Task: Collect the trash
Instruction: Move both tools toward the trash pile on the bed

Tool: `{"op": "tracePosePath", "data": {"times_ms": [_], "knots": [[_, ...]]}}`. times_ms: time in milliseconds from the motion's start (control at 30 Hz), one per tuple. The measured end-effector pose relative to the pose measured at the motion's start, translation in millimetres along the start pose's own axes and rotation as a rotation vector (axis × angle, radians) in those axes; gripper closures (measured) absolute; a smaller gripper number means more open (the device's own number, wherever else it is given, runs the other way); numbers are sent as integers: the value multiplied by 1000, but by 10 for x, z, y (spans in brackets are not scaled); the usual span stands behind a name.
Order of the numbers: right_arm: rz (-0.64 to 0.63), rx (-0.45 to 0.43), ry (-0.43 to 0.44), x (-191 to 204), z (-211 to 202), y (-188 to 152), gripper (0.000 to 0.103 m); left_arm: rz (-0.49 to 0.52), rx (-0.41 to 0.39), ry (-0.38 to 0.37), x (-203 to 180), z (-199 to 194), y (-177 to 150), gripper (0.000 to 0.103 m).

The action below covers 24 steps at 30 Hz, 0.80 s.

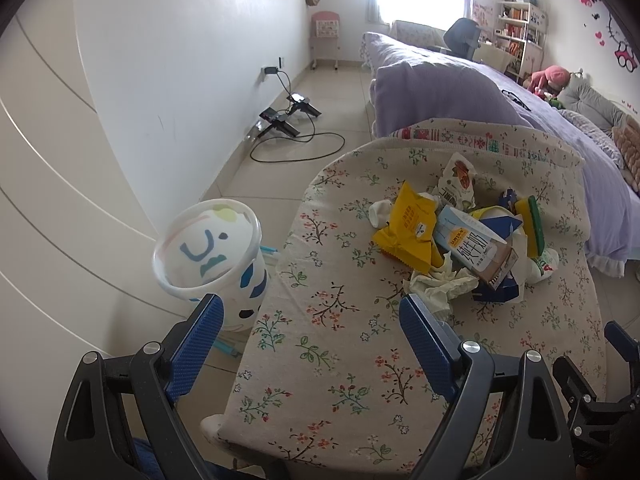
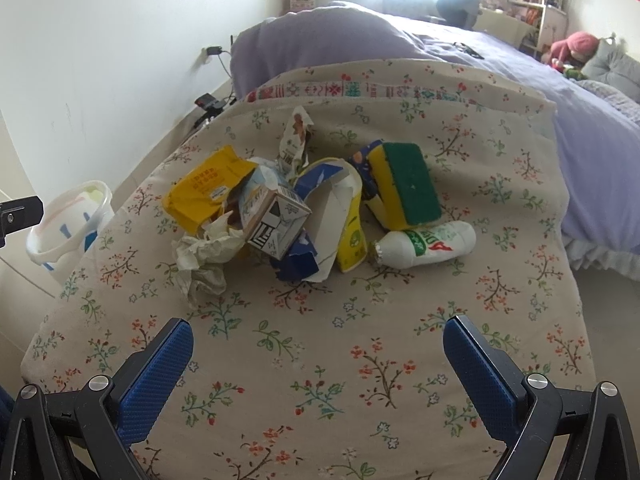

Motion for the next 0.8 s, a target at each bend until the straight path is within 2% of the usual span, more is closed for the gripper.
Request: {"op": "tracePosePath", "data": {"times_ms": [167,400,800], "knots": [[-17,3,-16,17,19,-1,0,3,6,-14,-13,10,-21,12],[-24,-38,-27,41,37,2,0,25,16,-26,-85,29,-32,12],[-8,16,-56,-48,83,0,0,60,56,-71,-213,101,-27,12]]}}
Point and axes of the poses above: each gripper's, at about its wrist camera, not at the fingertips, and z roughly the way its jaws point, x to its left, y to its top, the point moved 2 cm from there along z, roughly the way its jaws point, and after that the axes turned 8 degrees about y, right-handed, at the moved point
